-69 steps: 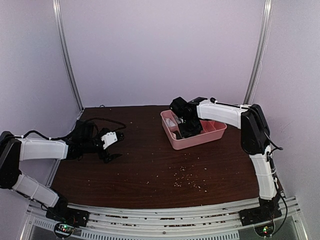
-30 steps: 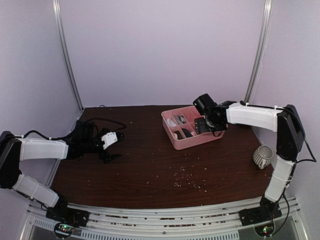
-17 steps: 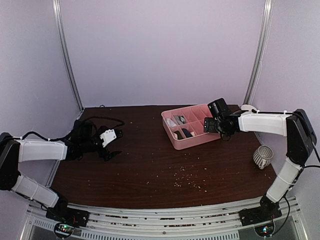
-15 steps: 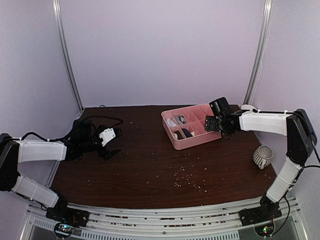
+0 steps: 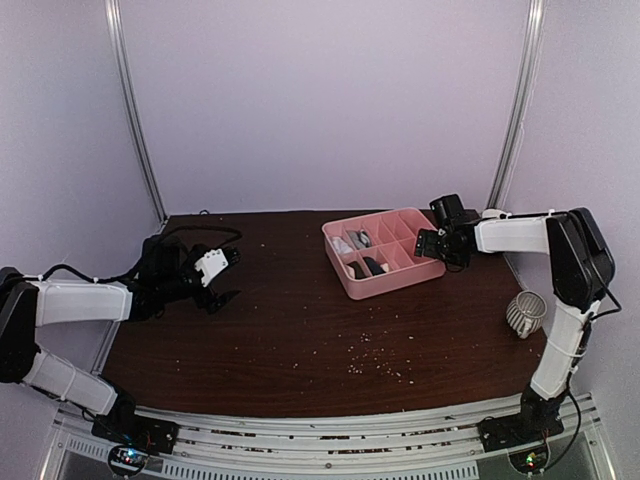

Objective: Roll the underwear
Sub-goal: Move the storage box to the center of the board.

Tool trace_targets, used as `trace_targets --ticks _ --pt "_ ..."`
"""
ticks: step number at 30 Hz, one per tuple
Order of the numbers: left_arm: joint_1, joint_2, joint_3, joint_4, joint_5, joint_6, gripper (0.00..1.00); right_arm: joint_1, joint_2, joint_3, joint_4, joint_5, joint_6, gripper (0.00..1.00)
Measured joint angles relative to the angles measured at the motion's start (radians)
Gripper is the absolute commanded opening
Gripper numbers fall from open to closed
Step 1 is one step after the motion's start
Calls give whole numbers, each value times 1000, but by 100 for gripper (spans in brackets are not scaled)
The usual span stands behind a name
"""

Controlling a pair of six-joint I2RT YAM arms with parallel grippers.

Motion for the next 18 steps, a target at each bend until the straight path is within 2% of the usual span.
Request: trace_targets --ticks 9,18 --pt "0 0 0 15 -11 -3 98 16 17 -27 55 -147 -1 100" --pt "43 1 0 26 -40 -35 98 173 34 -26 105 -192 10 100"
